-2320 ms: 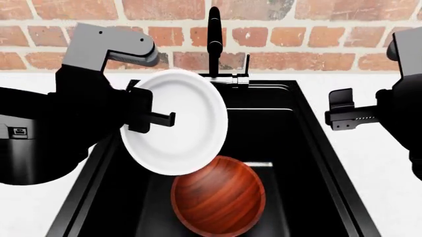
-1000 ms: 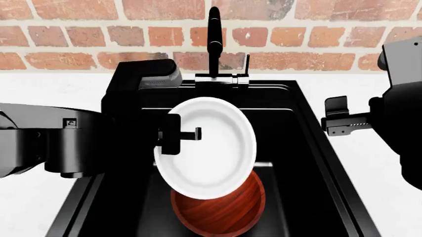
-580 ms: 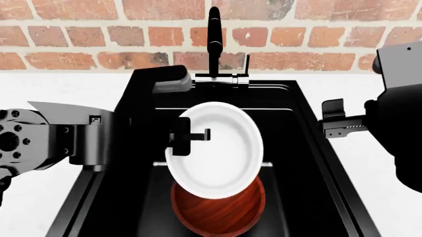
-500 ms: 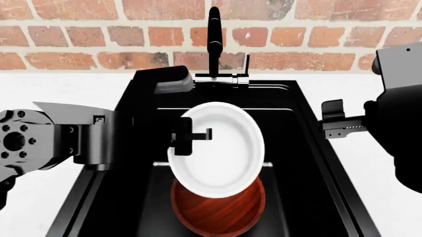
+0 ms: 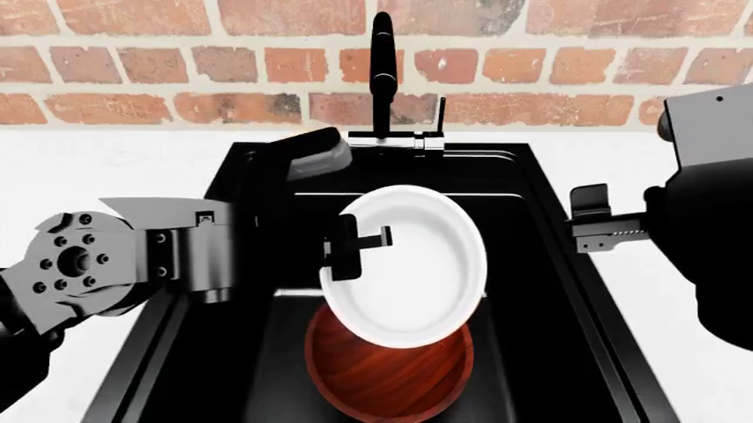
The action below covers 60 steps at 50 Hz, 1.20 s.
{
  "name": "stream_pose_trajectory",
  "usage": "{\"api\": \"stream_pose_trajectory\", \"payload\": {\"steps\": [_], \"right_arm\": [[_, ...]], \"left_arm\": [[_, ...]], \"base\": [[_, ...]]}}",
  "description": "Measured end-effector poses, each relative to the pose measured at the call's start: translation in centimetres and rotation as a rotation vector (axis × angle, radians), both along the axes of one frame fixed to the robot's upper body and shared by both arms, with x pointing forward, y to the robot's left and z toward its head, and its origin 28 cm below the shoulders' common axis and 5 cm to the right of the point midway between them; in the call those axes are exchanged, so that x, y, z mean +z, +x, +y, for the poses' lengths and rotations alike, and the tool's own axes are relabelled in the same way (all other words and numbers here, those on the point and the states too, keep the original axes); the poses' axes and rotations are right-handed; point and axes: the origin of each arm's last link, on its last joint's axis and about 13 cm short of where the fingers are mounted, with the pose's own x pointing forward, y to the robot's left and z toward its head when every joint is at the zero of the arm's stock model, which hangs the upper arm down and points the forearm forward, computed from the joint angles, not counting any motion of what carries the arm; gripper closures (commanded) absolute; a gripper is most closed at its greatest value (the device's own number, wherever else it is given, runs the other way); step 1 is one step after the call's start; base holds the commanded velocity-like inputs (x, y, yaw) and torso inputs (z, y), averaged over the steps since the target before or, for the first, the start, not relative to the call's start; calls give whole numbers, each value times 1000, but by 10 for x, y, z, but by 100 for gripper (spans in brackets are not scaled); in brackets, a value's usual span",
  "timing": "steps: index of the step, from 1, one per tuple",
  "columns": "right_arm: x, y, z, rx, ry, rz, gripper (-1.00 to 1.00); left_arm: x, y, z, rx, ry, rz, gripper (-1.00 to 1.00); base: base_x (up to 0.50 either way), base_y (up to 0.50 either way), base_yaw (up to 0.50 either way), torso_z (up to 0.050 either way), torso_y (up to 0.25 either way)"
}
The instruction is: Stack the bowls in the sink.
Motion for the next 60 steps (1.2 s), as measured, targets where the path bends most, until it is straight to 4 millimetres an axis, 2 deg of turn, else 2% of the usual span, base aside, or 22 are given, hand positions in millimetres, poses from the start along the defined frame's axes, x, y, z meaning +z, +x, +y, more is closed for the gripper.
{"api": "stream_pose_trajectory", "payload": {"steps": [44, 60], "right_arm": [[-7, 2, -2, -7, 5, 3, -100], [-8, 2, -2, -7, 5, 4, -100]], "left_arm": [[-17, 14, -17, -23, 103, 105, 100], [-24, 22, -17, 11, 113, 108, 100]], "base": [[0, 0, 0, 0, 1], [0, 0, 0, 0, 1]]}}
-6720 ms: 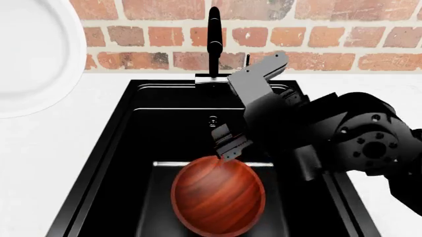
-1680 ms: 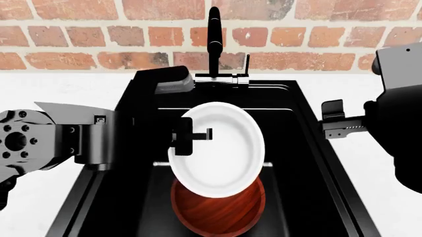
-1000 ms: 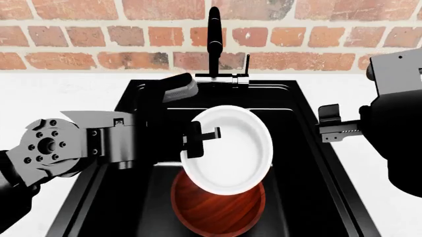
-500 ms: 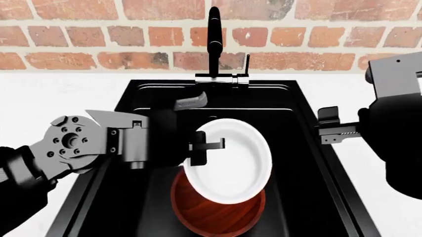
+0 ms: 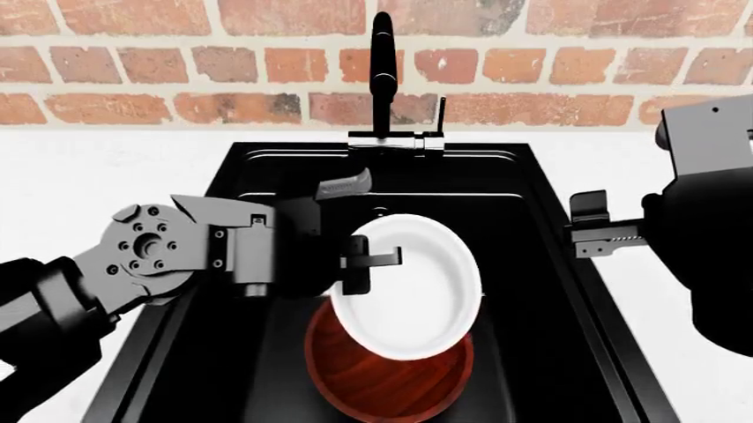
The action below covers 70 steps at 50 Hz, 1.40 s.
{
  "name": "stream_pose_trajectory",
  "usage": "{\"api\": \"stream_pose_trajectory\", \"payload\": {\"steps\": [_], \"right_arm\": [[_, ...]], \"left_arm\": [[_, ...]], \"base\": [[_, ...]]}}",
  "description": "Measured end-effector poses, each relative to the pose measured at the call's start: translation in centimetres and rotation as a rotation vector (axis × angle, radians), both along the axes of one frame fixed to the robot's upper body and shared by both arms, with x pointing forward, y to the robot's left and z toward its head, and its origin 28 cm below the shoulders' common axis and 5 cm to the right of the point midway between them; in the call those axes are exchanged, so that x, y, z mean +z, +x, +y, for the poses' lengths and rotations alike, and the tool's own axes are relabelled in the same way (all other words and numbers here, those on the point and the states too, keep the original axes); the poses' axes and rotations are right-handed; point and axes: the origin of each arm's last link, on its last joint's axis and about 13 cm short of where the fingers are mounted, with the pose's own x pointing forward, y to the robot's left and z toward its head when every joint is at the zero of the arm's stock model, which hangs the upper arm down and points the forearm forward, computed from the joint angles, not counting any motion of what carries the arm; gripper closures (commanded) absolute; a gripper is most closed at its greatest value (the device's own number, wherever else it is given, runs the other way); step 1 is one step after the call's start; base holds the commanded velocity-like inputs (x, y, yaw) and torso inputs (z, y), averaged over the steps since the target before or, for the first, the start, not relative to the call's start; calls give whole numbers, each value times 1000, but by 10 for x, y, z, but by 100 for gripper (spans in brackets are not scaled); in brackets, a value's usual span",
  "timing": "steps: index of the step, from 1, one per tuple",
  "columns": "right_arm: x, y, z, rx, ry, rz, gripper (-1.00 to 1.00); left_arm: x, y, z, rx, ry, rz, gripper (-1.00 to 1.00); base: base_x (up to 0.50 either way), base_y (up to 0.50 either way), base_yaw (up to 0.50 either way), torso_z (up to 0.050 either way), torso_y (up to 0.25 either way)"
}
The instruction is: Stack the bowls in the sink.
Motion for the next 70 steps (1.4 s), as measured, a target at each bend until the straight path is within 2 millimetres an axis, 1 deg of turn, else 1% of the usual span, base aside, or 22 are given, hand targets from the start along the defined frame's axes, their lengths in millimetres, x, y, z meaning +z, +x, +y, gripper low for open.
{"api": "stream_pose_trajectory", "payload": {"steps": [19, 42, 70], "right_arm": [[-3, 2, 0, -1, 1, 6, -100], [-8, 3, -1, -2, 6, 14, -100], [-13, 4, -2, -4, 8, 23, -100]], "left_arm": [[-11, 4, 2, 5, 41, 23, 100], [-24, 11, -4, -14, 58, 46, 100], [-37, 16, -8, -32, 73, 74, 100]], "base": [[0, 0, 0, 1, 1], [0, 0, 0, 0, 1], [0, 0, 0, 0, 1]]}}
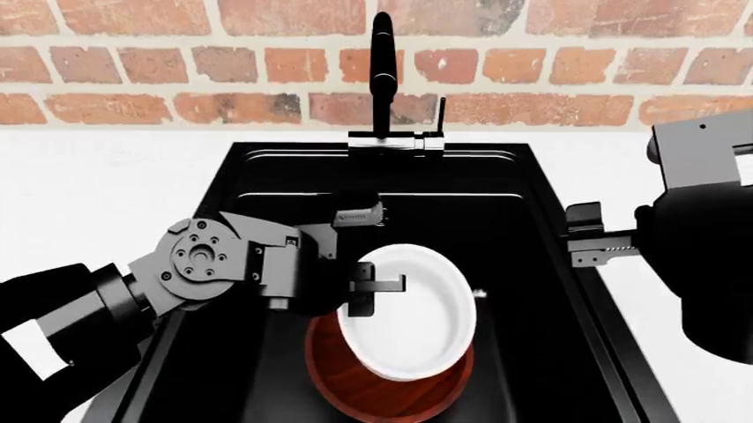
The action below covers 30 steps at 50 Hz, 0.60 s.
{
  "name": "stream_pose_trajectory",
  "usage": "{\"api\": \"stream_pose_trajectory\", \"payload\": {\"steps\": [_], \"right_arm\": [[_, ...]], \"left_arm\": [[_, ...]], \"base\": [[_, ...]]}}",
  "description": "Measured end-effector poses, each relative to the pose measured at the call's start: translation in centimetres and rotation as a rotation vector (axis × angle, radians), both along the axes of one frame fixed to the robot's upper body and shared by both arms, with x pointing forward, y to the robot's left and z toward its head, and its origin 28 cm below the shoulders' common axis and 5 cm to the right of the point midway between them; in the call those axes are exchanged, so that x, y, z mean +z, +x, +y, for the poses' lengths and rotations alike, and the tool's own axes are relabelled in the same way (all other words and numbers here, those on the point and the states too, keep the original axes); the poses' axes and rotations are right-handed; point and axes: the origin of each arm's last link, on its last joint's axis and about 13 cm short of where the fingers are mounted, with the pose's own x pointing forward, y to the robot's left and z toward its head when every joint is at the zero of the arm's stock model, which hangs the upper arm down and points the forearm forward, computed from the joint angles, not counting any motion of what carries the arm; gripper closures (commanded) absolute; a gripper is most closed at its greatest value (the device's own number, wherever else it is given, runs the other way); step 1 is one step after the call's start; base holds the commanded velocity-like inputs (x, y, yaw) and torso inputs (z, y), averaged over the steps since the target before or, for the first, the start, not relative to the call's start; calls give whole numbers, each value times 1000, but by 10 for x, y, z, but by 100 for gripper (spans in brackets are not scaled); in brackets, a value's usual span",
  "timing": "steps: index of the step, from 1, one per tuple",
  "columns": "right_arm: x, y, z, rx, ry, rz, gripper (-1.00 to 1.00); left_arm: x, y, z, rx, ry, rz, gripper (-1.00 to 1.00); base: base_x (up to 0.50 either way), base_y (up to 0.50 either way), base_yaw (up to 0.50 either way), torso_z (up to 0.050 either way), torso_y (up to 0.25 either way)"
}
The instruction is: Stack the bowls in the sink.
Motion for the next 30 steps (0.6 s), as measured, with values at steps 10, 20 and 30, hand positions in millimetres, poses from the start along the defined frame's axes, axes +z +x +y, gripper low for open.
{"api": "stream_pose_trajectory", "payload": {"steps": [10, 20, 30], "right_arm": [[-3, 0, -1, -3, 0, 5, -100], [-6, 1, -1, -3, -1, 11, -100], [-9, 2, -1, -3, -1, 15, -100]], "left_arm": [[-6, 2, -1, 0, 7, 8, 100], [-11, 4, -1, 7, 10, 13, 100], [-13, 5, 0, 10, 16, 16, 100]], "base": [[0, 0, 0, 0, 1], [0, 0, 0, 1, 1], [0, 0, 0, 0, 1]]}}
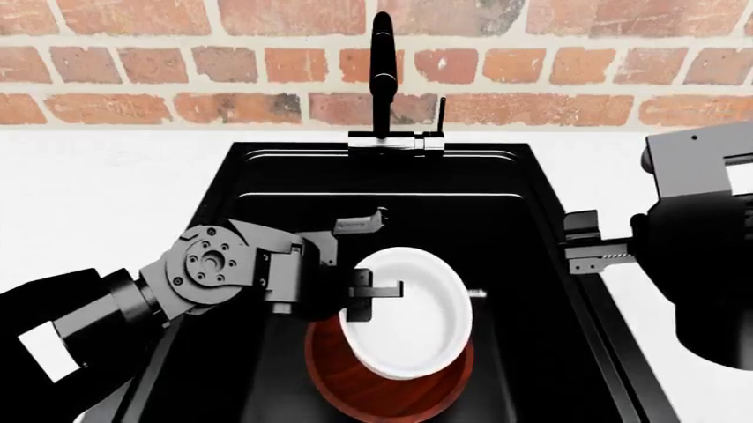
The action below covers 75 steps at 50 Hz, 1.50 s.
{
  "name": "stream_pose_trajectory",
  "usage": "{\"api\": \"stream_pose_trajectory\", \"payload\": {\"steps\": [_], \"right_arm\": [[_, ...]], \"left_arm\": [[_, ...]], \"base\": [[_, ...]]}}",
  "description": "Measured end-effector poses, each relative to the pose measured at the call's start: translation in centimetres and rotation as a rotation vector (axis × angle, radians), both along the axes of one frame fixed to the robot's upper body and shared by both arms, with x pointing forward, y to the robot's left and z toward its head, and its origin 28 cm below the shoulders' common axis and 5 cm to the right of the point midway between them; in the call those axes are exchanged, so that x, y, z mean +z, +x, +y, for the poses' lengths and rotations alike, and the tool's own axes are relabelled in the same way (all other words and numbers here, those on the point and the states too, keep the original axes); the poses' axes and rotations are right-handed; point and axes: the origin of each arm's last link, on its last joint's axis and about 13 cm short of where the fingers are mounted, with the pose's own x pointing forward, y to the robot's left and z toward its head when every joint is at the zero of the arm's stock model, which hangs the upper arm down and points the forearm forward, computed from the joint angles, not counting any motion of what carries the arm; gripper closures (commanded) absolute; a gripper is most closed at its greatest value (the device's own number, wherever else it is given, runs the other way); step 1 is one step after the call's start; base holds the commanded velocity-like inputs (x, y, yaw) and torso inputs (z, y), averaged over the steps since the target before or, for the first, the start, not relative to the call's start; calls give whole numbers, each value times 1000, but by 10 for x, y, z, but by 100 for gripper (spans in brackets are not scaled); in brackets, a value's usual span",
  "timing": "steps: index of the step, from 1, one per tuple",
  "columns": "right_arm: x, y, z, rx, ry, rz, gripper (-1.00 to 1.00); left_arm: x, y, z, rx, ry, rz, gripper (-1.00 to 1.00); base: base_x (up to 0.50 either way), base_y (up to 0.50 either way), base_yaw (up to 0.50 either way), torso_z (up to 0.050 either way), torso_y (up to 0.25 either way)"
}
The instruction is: Stack the bowls in the sink.
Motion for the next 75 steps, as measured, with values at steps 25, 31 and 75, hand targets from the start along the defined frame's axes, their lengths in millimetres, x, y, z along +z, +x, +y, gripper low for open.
{"api": "stream_pose_trajectory", "payload": {"steps": [25, 31, 75], "right_arm": [[-3, 1, -1, 1, 1, 7, -100], [-4, 1, 0, 1, 0, 8, -100], [34, -20, -2, 14, -8, -88, -100]], "left_arm": [[11, 0, 0, -36, -12, -33, -100], [13, 0, 1, -41, -11, -39, -100], [98, -49, 32, -72, 45, -265, -100]], "base": [[0, 0, 0, 0, 0], [0, 0, 0, 0, 0], [0, 0, 0, 0, 0]]}}
